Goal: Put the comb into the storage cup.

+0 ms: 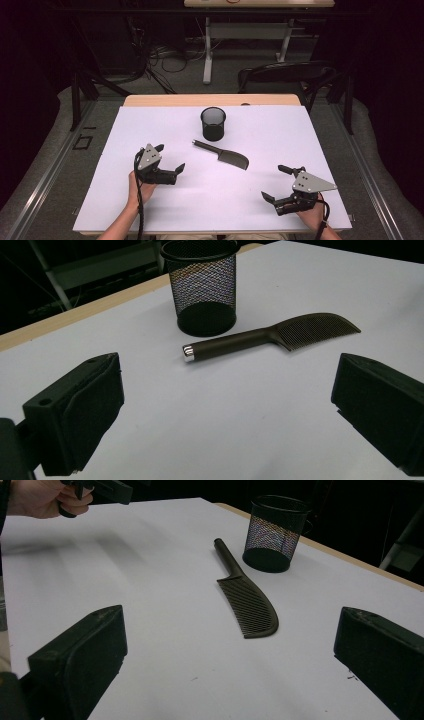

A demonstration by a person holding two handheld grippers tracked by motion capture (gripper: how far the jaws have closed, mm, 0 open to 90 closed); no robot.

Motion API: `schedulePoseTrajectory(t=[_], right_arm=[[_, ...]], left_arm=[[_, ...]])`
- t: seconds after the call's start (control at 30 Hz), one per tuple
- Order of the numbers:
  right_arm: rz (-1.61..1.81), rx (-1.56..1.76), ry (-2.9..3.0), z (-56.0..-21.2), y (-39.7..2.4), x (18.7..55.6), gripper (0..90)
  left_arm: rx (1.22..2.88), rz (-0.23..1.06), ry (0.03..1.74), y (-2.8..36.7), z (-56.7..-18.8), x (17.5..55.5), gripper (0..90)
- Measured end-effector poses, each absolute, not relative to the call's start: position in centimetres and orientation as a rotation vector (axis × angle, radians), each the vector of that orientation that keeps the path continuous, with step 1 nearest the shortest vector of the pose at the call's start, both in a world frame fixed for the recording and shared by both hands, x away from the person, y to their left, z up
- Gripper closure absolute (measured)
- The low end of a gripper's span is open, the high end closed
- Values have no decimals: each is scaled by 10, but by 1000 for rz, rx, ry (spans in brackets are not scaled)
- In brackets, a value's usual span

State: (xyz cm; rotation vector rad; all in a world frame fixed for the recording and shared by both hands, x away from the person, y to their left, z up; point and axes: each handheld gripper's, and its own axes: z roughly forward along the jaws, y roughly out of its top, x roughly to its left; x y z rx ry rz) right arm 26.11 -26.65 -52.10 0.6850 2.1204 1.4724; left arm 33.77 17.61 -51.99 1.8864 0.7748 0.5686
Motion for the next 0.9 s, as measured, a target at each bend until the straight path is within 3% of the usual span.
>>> schedulePoseTrajectory(t=[0.9], right_arm=[[1464, 688, 2123, -522, -267, 262, 4]], left_arm=[[1915, 544, 813, 167, -515, 372, 31]])
